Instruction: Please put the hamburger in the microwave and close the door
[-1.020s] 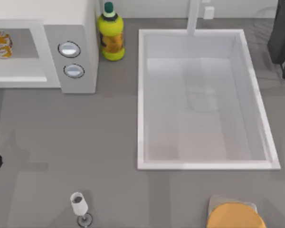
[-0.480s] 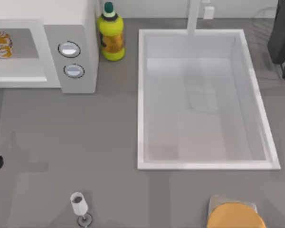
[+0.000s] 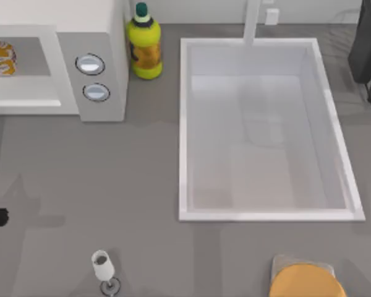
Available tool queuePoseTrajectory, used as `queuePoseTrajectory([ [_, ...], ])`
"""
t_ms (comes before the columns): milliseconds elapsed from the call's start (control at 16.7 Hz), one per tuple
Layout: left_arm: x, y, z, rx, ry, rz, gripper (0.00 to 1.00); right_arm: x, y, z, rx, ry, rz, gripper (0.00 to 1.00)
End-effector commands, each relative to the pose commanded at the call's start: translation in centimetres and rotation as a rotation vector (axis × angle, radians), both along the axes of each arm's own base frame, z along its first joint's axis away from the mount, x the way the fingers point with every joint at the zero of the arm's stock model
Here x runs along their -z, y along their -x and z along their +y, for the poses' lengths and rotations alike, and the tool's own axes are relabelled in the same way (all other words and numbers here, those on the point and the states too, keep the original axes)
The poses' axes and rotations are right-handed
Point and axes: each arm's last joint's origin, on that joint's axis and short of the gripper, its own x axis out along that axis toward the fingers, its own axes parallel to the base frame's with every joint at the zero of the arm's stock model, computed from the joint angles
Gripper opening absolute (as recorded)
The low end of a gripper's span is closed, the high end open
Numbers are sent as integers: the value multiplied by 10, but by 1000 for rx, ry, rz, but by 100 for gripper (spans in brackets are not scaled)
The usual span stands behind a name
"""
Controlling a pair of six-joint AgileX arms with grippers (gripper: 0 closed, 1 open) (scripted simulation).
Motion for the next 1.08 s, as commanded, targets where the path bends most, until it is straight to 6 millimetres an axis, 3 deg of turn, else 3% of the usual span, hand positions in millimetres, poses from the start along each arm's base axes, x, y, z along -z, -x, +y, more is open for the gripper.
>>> queuePoseTrajectory([
  [780,6,6,-12,0,0,0,0,0,0,0,0,0,0,100],
  [1080,-9,4,-5,-27,-60,23,0,0,0,0,0,0,0,100],
])
